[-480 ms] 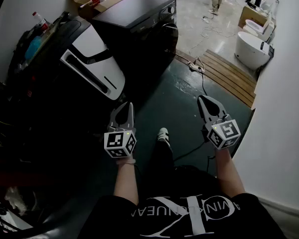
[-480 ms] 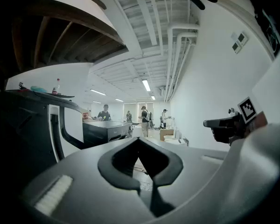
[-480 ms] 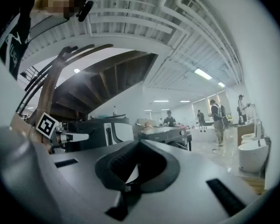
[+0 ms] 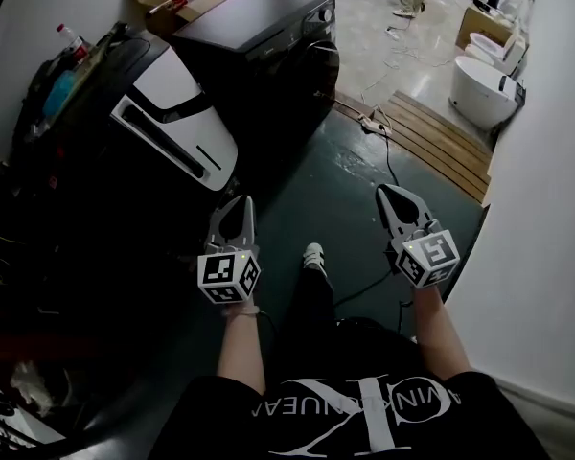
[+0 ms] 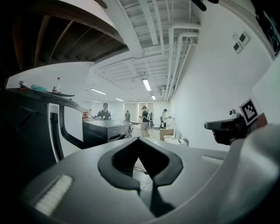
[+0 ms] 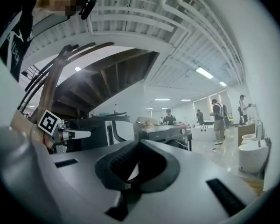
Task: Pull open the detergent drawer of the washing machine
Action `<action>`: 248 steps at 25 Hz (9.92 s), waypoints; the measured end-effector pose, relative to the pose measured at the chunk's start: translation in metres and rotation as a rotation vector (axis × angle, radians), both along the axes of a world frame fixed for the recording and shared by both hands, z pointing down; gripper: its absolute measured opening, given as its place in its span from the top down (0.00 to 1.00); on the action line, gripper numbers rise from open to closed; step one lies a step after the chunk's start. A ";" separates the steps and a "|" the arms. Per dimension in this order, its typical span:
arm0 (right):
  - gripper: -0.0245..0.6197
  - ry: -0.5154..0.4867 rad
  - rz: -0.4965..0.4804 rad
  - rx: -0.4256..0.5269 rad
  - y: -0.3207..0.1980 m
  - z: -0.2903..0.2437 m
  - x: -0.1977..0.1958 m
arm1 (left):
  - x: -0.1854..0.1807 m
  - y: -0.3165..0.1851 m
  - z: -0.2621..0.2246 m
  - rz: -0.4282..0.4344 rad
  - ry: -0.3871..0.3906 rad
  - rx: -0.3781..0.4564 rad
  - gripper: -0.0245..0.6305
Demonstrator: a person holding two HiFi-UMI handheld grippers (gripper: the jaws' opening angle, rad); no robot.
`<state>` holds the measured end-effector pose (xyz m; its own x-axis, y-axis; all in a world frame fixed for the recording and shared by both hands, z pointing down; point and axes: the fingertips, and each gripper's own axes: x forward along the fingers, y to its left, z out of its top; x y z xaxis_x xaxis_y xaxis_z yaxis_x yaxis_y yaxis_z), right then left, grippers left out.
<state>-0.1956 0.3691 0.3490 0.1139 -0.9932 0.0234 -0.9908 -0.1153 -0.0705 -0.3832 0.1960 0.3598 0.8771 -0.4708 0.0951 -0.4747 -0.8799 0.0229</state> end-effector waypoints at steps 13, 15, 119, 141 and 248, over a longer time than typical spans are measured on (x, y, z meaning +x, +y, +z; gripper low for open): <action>0.94 0.027 -0.008 -0.035 -0.004 0.009 0.013 | 0.044 -0.003 0.001 0.078 0.024 -0.004 0.77; 0.94 0.026 -0.008 -0.045 -0.007 0.012 0.021 | 0.056 -0.006 0.004 0.082 0.021 -0.013 0.77; 0.94 -0.004 -0.848 -0.195 -0.523 0.113 0.304 | 0.388 -0.393 0.150 -0.557 0.125 -0.405 0.77; 0.94 -0.010 -0.820 -0.235 -0.549 0.150 0.292 | 0.393 -0.446 0.177 -0.532 0.323 -0.494 0.77; 0.94 -0.072 -0.849 -0.239 -0.483 0.176 0.303 | 0.418 -0.380 0.179 -0.381 1.054 -0.618 0.76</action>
<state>0.1071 -0.1139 0.5253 -0.6694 -0.7098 0.2195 -0.7429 0.6374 -0.2045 0.0350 -0.1838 0.5385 0.4820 -0.8340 -0.2686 -0.1961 -0.4015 0.8946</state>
